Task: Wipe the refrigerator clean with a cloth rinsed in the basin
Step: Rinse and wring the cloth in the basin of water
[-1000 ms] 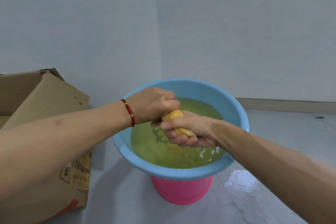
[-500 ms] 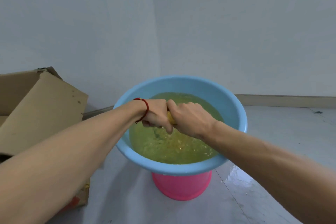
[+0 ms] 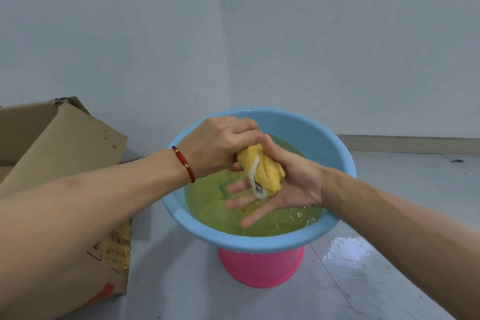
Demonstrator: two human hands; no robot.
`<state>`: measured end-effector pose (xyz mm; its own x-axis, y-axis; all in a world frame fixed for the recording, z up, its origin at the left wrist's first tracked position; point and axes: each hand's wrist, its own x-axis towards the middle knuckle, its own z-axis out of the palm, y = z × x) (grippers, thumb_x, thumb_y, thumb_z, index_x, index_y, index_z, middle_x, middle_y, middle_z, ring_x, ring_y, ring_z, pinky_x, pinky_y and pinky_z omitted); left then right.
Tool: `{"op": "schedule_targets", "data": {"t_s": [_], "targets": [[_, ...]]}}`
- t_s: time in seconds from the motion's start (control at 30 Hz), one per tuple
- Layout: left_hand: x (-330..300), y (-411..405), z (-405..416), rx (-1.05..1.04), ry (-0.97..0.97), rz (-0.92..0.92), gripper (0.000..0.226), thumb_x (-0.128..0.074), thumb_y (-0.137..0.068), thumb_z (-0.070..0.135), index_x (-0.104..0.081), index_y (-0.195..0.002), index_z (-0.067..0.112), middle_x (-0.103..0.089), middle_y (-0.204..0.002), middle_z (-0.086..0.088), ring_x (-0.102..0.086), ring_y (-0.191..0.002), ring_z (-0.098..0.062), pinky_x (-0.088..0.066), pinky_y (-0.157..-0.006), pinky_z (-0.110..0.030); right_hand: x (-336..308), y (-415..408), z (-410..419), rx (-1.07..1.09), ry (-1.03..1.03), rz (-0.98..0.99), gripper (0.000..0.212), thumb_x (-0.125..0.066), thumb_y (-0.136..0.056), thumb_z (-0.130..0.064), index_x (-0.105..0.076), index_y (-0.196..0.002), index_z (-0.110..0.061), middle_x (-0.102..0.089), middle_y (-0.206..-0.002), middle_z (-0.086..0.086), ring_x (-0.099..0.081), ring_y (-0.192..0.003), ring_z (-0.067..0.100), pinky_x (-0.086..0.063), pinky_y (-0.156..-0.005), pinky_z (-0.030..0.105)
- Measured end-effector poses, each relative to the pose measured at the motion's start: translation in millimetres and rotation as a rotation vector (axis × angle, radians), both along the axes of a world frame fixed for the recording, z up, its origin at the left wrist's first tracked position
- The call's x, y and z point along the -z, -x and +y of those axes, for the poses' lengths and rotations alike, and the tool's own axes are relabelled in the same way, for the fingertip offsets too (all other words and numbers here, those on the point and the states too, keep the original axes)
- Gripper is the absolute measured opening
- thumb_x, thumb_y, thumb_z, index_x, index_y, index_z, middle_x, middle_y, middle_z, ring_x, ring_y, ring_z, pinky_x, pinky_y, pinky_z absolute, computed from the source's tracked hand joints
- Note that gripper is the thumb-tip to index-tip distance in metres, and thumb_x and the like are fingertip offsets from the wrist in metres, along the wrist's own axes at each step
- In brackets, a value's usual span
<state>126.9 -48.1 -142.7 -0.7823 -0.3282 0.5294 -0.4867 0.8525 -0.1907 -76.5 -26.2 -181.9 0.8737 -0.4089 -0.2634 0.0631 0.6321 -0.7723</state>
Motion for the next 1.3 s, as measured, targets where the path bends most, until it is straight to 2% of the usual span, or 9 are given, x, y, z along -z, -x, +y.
{"op": "schedule_targets", "data": {"t_s": [0.1,0.17,0.23,0.33,0.43,0.73,0.93,1.1,1.3], "targets": [[-8,-3,-3,0.055,0.112,-0.027,0.027,-0.050,-0.102,0.016,-0.074,-0.095,0.005,-0.069,-0.091,-0.009,-0.057,-0.068,-0.028,-0.049,-0.056,-0.037,-7,-12,9,-0.055,0.080,-0.031,0.050,-0.068,-0.094,-0.024,-0.050,-0.137,-0.004,-0.071,-0.107,0.019,-0.075,-0.089,0.024,-0.060,-0.061,0.025],[-8,-9,-7,0.055,0.193,-0.135,0.018,-0.056,-0.095,0.001,-0.070,-0.085,0.006,-0.060,-0.075,-0.007,-0.051,-0.062,-0.026,-0.046,-0.046,-0.038,-16,-17,8,0.014,0.264,0.199,0.011,-0.068,-0.094,-0.015,-0.064,-0.104,-0.014,-0.055,-0.070,-0.001,-0.046,-0.049,0.005,-0.030,-0.035,0.013],[-9,-13,-7,-0.001,0.211,-0.256,0.018,-0.054,-0.087,-0.002,-0.062,-0.075,0.009,-0.050,-0.065,-0.005,-0.048,-0.053,-0.025,-0.036,-0.037,-0.032,-21,-21,5,0.050,0.499,0.495,0.028,-0.076,-0.091,-0.026,-0.057,-0.070,-0.023,-0.040,-0.060,-0.004,-0.026,-0.049,0.010,-0.015,-0.039,0.021],[-9,-4,3,-0.220,0.138,-0.372,0.016,-0.054,-0.073,-0.002,-0.052,-0.066,0.013,-0.049,-0.055,-0.004,-0.049,-0.043,-0.026,-0.014,-0.043,-0.022,-22,-32,4,0.199,0.872,0.882,0.033,-0.077,-0.081,-0.027,-0.053,-0.061,-0.018,-0.048,-0.055,0.000,-0.037,-0.049,0.020,-0.029,-0.044,0.028],[4,15,10,-0.523,-0.043,-0.558,0.016,-0.054,-0.083,0.008,-0.046,-0.074,0.019,-0.050,-0.065,-0.004,-0.056,-0.065,-0.033,-0.027,-0.051,-0.031,-16,-38,-1,0.271,1.211,1.160,0.034,-0.075,-0.081,-0.031,-0.052,-0.062,-0.015,-0.057,-0.058,-0.001,-0.054,-0.052,0.022,-0.042,-0.050,0.028],[31,22,5,-0.637,-0.599,-0.120,0.028,-0.062,-0.065,0.017,-0.042,-0.047,0.011,-0.047,-0.046,-0.005,-0.041,-0.047,-0.025,-0.032,-0.044,-0.030,-9,-24,-13,0.160,1.884,1.334,0.017,-0.056,-0.091,-0.026,-0.045,-0.085,-0.014,-0.039,-0.063,-0.002,-0.047,-0.060,0.031,-0.025,-0.048,0.032],[33,30,5,-0.616,-0.869,0.103,0.040,-0.072,-0.064,0.010,-0.040,-0.042,0.016,-0.037,-0.039,0.006,-0.031,-0.042,-0.016,-0.027,-0.041,-0.029,-14,-10,-18,0.079,2.010,1.306,0.019,-0.051,-0.096,-0.032,-0.042,-0.091,-0.015,-0.052,-0.076,-0.001,-0.039,-0.059,0.031,-0.024,-0.049,0.033],[29,28,-16,-0.589,-0.929,0.122,0.030,-0.083,-0.067,0.026,-0.056,-0.060,0.015,-0.052,-0.051,0.007,-0.046,-0.052,-0.014,-0.036,-0.051,-0.029,-20,-4,-36,0.147,1.899,1.331,0.020,-0.059,-0.091,-0.036,-0.046,-0.091,-0.021,-0.036,-0.066,-0.005,-0.051,-0.071,0.034,-0.034,-0.061,0.035],[-38,26,-47,-0.400,-1.098,0.091,0.037,-0.082,-0.076,0.053,-0.074,-0.100,0.027,-0.073,-0.086,0.000,-0.068,-0.068,-0.013,-0.057,-0.069,-0.034,-68,40,-63,0.037,1.380,1.039,0.063,-0.090,-0.072,-0.053,-0.047,-0.106,-0.021,-0.060,-0.091,-0.007,-0.058,-0.082,0.017,-0.046,-0.067,0.033]]}}
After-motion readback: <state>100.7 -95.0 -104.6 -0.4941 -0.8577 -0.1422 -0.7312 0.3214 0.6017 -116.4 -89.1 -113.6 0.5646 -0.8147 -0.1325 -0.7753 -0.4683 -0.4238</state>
